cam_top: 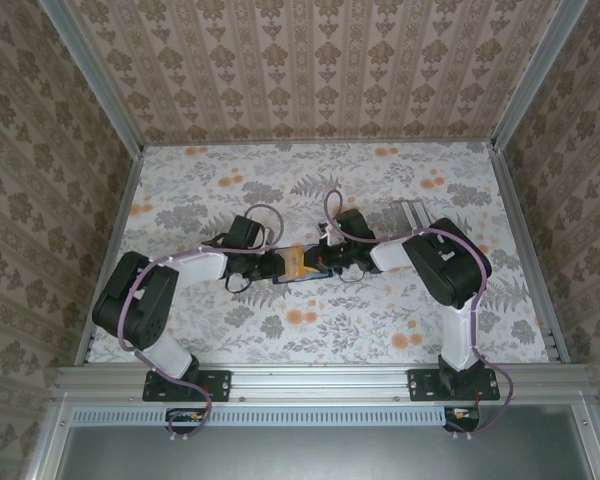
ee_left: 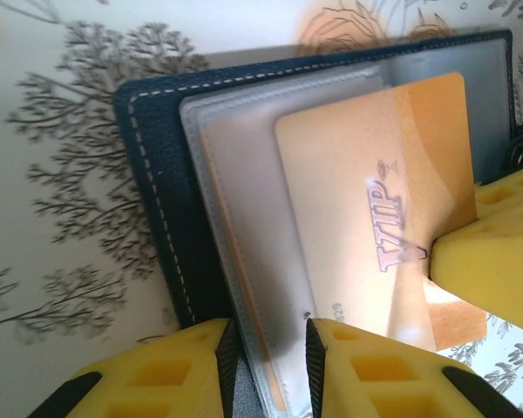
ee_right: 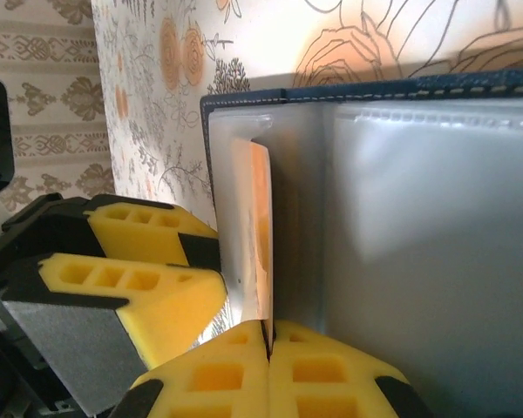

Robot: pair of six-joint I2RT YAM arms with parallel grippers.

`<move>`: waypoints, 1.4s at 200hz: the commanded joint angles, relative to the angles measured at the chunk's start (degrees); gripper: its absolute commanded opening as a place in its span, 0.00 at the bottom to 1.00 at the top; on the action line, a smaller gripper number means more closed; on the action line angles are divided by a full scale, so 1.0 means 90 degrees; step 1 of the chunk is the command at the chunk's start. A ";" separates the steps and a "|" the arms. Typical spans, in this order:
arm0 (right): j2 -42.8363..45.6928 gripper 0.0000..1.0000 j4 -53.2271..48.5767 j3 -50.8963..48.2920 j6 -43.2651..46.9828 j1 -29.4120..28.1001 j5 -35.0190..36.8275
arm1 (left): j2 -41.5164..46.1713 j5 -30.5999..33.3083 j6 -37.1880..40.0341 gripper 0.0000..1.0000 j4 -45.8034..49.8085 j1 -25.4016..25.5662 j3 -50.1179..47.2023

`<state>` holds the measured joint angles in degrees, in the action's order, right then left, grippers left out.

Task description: Put the credit cards into the card holder

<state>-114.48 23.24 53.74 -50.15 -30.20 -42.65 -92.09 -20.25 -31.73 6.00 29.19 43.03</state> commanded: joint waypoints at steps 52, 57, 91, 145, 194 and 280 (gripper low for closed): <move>0.0161 0.23 -0.1346 0.0336 0.0758 -0.0024 0.0069 | 0.0635 0.0355 -0.0078 0.32 0.0119 -0.0272 -0.0284; 0.0221 0.25 -0.1476 0.0363 0.0842 -0.0015 0.0151 | 0.0636 0.0365 -0.0071 0.32 0.0089 -0.0265 -0.0311; 0.0535 0.24 -0.2364 0.0551 0.1306 0.0023 0.0650 | 0.0281 0.0151 0.0019 0.24 0.0147 -0.0265 -0.0211; 0.0484 0.18 -0.2403 0.0581 0.1285 -0.0013 0.0723 | -0.0019 -0.0016 0.0082 0.17 -0.0071 -0.0211 -0.0122; 0.0285 0.00 -0.1995 0.0596 0.1091 -0.0119 0.0390 | -0.0125 0.0003 0.0205 0.13 -0.0003 -0.0157 -0.0067; -0.0082 0.05 -0.1868 0.0856 0.0998 -0.0318 0.0117 | -0.0220 -0.0020 0.0214 0.10 0.0053 -0.0150 0.0042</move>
<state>-113.89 6.59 60.38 -40.88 -32.53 -39.92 -92.31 -19.49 -31.22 5.98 27.07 41.87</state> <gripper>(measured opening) 0.060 0.104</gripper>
